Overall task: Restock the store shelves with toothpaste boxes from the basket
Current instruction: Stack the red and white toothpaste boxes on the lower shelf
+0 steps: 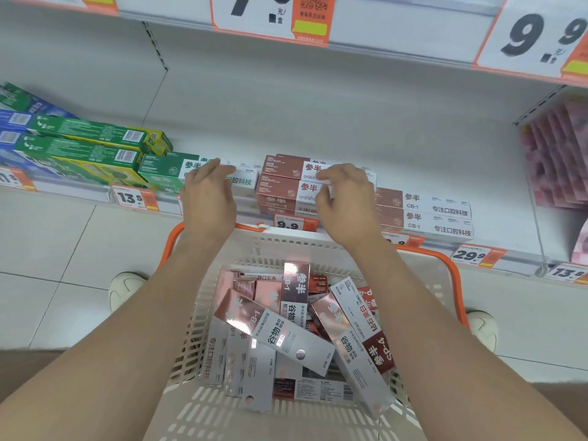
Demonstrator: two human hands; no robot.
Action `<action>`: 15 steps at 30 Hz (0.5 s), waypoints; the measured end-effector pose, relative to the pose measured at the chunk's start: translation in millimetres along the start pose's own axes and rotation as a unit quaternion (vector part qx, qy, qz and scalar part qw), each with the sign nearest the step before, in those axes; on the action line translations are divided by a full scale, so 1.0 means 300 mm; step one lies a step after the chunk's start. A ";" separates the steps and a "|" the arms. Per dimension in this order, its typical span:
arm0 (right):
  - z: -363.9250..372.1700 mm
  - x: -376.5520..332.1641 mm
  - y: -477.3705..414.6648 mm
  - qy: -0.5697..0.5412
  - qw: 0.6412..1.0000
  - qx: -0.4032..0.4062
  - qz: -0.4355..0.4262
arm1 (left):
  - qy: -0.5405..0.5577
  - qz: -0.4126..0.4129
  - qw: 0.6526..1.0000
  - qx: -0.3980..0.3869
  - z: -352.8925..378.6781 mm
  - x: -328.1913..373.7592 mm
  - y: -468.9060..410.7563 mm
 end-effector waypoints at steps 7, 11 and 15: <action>0.108 -0.080 -0.012 0.088 0.994 -0.047 -0.050 | 0.008 0.012 1.000 -0.020 0.014 -0.040 -0.001; 0.116 -0.061 -0.022 0.080 0.995 -0.049 -0.034 | 0.022 -0.001 1.000 -0.012 0.010 -0.035 0.001; 0.119 -0.071 -0.018 0.075 0.996 -0.039 -0.038 | 0.033 -0.016 0.999 -0.010 0.001 -0.032 0.003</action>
Point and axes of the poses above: each hand's wrist, its own y-axis away from the middle knuckle, its own z-axis out of the palm, x = y × z, the point moved 10 cm from there along -y, towards the middle knuckle, and after that the axes turned 12 degrees about z, right-handed, at the moved point
